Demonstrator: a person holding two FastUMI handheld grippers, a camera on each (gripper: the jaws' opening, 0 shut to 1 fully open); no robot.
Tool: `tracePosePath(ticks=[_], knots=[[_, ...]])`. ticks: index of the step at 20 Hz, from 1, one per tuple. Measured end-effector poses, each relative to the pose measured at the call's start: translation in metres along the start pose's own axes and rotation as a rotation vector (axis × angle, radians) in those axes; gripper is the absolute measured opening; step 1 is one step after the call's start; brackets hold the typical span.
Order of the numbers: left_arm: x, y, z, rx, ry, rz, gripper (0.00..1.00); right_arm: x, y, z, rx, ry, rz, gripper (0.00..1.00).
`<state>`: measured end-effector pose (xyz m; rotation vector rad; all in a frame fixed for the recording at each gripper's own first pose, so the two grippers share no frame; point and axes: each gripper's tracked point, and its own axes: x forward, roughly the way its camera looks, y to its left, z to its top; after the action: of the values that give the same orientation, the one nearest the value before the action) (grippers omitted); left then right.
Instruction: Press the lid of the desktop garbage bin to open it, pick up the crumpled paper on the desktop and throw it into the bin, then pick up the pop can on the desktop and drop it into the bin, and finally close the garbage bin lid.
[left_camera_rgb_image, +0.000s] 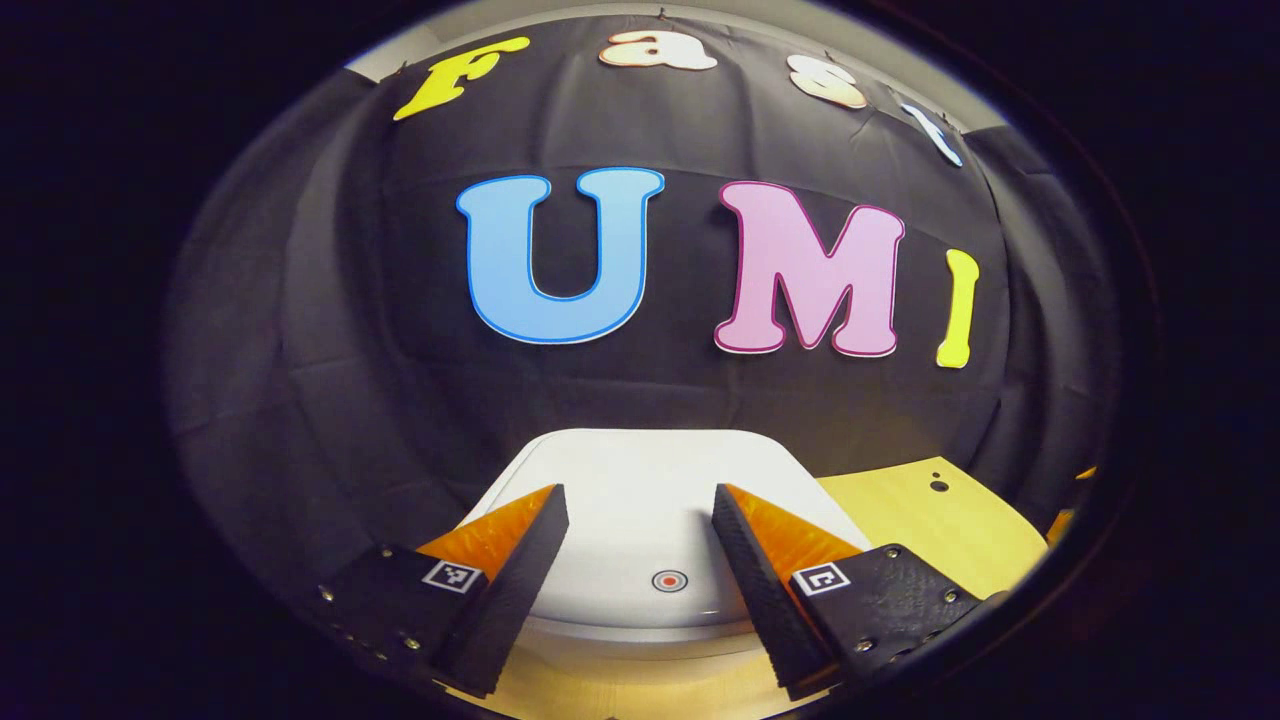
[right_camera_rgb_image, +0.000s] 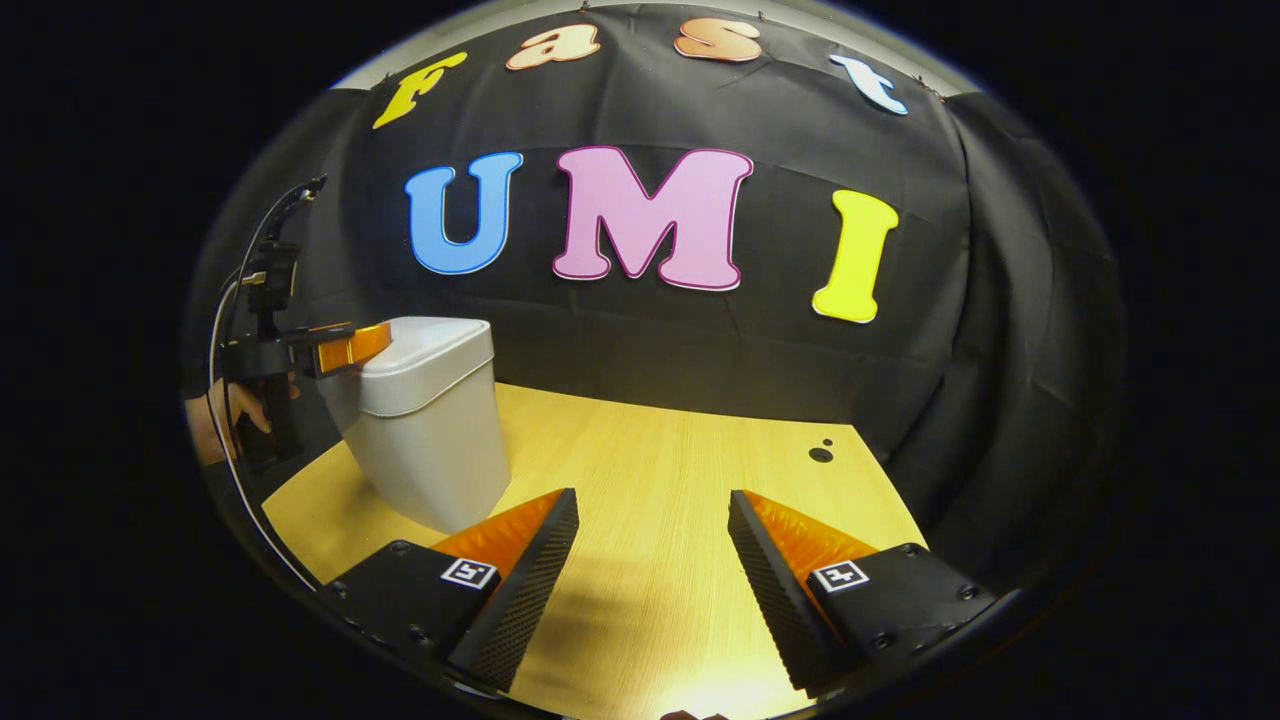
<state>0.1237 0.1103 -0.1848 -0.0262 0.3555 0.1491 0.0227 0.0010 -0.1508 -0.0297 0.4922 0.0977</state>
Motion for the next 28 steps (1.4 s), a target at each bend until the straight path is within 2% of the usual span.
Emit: tracePosePath(ticks=[4, 6, 11, 13, 16, 20, 28], knots=[[-0.001, 0.0, 0.011, 0.018, -0.048, -0.001, 0.97, -0.002, -0.003, 0.005, 0.004, -0.012, -0.006, 0.98], [-0.004, 0.001, 0.013, 0.045, -0.032, 0.028, 0.96, -0.003, -0.006, 0.008, 0.013, -0.021, -0.009, 0.98], [-0.038, -0.04, 0.053, 0.065, -0.135, 0.01, 0.95, -0.004, -0.018, 0.018, 0.03, -0.043, -0.02, 0.98], [-0.06, -0.059, 0.066, 0.049, -0.165, -0.011, 0.97, -0.007, -0.024, 0.026, 0.034, -0.069, -0.032, 0.98], [-0.083, -0.088, 0.079, -0.041, -0.186, -0.043, 0.95, -0.014, -0.03, 0.045, 0.044, -0.139, -0.04, 0.98], [-0.107, -0.114, 0.081, -0.116, -0.188, -0.056, 0.95, -0.024, -0.03, 0.055, 0.044, -0.185, -0.01, 0.98], [-0.147, -0.148, 0.058, -0.089, -0.173, -0.034, 0.95, -0.039, -0.024, 0.05, 0.02, -0.211, 0.109, 0.98]])
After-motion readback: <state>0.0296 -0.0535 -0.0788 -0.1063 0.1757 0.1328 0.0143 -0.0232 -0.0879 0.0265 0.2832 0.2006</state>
